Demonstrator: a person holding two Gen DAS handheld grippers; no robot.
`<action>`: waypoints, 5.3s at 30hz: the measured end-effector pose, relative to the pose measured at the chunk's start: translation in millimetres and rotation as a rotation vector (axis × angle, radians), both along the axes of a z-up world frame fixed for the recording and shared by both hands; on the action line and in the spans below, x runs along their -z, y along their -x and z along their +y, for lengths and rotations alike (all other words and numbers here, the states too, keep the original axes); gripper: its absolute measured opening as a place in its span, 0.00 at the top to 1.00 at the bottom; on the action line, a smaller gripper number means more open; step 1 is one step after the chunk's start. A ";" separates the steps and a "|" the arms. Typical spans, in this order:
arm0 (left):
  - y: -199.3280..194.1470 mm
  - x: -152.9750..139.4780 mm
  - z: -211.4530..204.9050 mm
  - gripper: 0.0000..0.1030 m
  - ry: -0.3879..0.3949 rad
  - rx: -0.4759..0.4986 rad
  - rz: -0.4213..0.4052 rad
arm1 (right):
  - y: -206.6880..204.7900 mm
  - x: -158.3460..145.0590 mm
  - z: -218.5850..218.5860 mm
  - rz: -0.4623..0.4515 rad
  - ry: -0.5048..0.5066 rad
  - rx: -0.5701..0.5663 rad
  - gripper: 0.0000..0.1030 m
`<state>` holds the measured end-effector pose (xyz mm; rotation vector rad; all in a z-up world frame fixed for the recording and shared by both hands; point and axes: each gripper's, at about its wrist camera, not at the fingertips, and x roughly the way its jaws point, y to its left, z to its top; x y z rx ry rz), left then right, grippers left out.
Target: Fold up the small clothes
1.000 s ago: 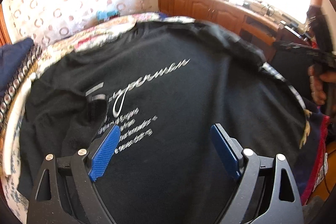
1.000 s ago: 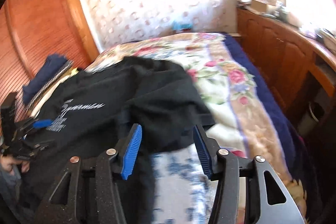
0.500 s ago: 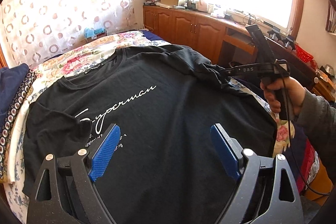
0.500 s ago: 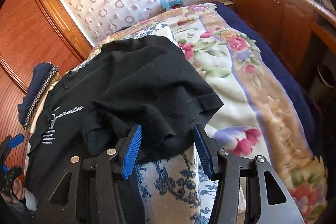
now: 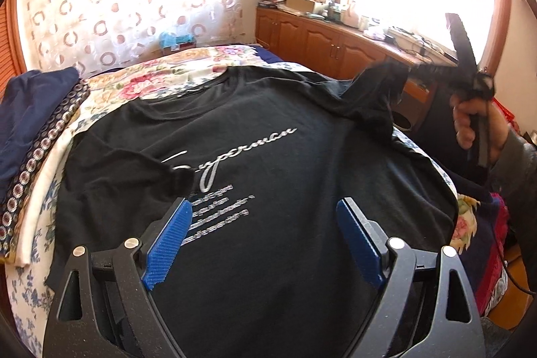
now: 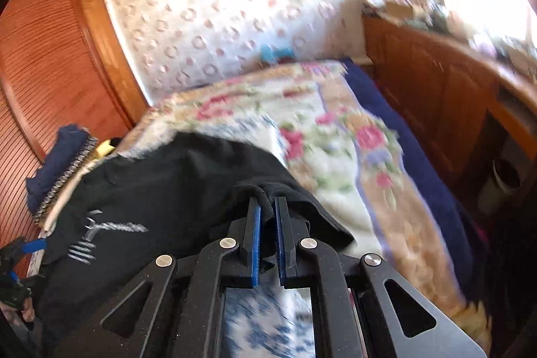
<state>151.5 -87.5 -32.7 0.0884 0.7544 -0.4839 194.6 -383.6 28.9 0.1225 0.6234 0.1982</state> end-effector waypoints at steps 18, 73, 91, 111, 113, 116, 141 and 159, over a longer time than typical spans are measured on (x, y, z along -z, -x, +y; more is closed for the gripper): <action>1.3 13.0 23.7 0.14 0.026 -0.052 0.030 | 6.5 10.5 111.3 0.049 0.110 -0.205 0.56; -16.7 24.3 -38.4 0.43 0.056 0.135 0.117 | 19.1 79.2 133.3 0.154 0.218 -0.167 0.51; -40.4 39.2 -80.1 0.96 0.075 0.183 0.182 | 20.9 82.8 114.7 0.138 0.148 -0.145 0.50; -1.6 10.6 -31.9 0.95 0.051 0.138 0.136 | 20.4 83.4 112.6 0.140 0.151 -0.129 0.50; 1.1 7.9 -24.0 0.77 0.036 0.117 0.112 | 20.1 83.2 112.1 0.140 0.147 -0.130 0.50; 7.0 0.4 -6.6 0.56 0.034 0.084 0.056 | 19.4 82.9 111.8 0.141 0.146 -0.130 0.50; -23.9 -2.6 134.6 0.15 -0.052 -0.246 -0.006 | 19.9 83.3 110.7 0.140 0.160 -0.131 0.50; -94.7 11.3 162.1 0.15 -0.013 -0.264 0.057 | -24.7 37.7 140.6 0.082 0.199 -0.248 0.34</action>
